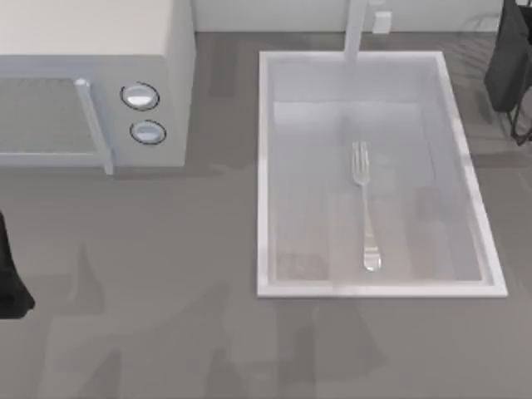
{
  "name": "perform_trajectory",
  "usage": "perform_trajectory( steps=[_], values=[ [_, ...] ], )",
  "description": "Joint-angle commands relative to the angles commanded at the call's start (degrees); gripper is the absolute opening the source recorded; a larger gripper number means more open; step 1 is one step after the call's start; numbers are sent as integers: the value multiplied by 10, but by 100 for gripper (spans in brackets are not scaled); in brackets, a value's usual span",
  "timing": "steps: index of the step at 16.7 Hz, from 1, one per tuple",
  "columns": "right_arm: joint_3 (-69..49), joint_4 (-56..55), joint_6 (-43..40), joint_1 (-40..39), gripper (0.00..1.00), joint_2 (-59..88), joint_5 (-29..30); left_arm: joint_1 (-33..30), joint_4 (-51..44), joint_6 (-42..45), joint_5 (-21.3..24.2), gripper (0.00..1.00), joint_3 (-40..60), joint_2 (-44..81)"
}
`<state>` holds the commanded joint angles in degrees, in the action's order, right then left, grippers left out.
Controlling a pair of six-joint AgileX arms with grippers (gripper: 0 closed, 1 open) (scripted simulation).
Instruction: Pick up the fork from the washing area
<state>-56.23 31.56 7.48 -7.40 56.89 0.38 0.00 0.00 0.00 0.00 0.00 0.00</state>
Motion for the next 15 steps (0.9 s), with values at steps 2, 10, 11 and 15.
perform_trajectory(
  steps=[2, 10, 11, 15],
  values=[
    [-121, 70, 17, -17, 100, 123, 1, 0, 0, 0, 0, 100, 0, 0],
    [-594, 344, 89, -83, 100, 608, 2, 0, 0, 0, 0, 100, 0, 0],
    [-647, 374, 97, -90, 100, 662, 2, 0, 0, 0, 0, 100, 0, 0],
    [-828, 478, 126, -116, 100, 845, 2, 0, 0, 0, 0, 100, 0, 0]
  ],
)
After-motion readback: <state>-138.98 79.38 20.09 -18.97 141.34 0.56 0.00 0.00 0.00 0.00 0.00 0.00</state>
